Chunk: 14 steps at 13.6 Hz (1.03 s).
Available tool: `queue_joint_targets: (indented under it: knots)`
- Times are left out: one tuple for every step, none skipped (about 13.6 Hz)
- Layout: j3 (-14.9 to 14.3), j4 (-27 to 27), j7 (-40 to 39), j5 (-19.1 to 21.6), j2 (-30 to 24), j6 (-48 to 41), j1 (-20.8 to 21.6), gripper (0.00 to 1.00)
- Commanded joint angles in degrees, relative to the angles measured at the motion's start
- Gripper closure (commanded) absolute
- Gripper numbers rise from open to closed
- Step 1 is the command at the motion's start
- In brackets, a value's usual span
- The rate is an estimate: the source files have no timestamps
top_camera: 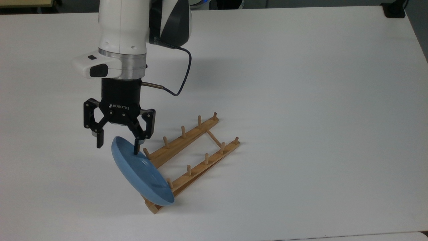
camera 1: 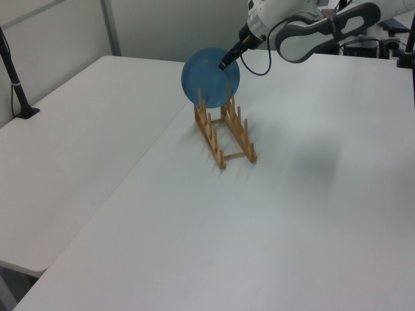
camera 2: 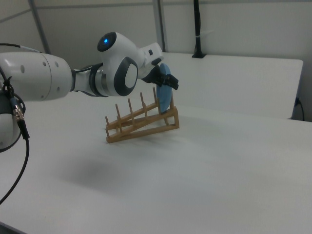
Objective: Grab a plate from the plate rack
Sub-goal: 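Lift the blue plate out of the rack and carry it aside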
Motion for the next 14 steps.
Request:
queue_joint_targets:
  knots:
    - [-0.2,1.5,1.5,-0.5,0.1,0.7,0.0,0.88]
    - [-0.3,1.5,1.5,0.1,0.0,0.7,-0.2,1.0]
    - [-0.3,1.5,1.4,0.7,0.0,0.8,-0.2,1.0]
    - [-0.3,1.5,1.4,0.8,-0.1,0.7,-0.3,1.0]
    - [-0.3,1.5,1.3,0.8,-0.2,0.7,-0.2,1.0]
    - [-0.3,1.5,1.3,0.8,-0.3,0.7,-0.3,1.0]
    - [-0.3,1.5,1.4,0.9,-0.7,0.7,-0.3,1.0]
    - [-0.3,1.5,1.4,1.1,-1.3,0.7,-0.8,1.0]
    - [-0.2,1.5,1.4,1.1,-2.0,0.7,-1.6,1.0]
    - [-0.2,1.5,1.4,1.1,-2.5,0.7,-1.7,1.0]
    - [-0.1,1.4,1.4,1.1,-3.5,0.6,-1.8,1.0]
    - [0.1,1.2,1.4,1.2,-4.9,0.3,-2.1,1.0]
    - [0.3,0.8,1.4,1.4,-6.4,-0.1,-2.4,1.0]
    - [0.3,-0.3,1.3,3.8,-8.7,-1.4,-2.4,1.0]
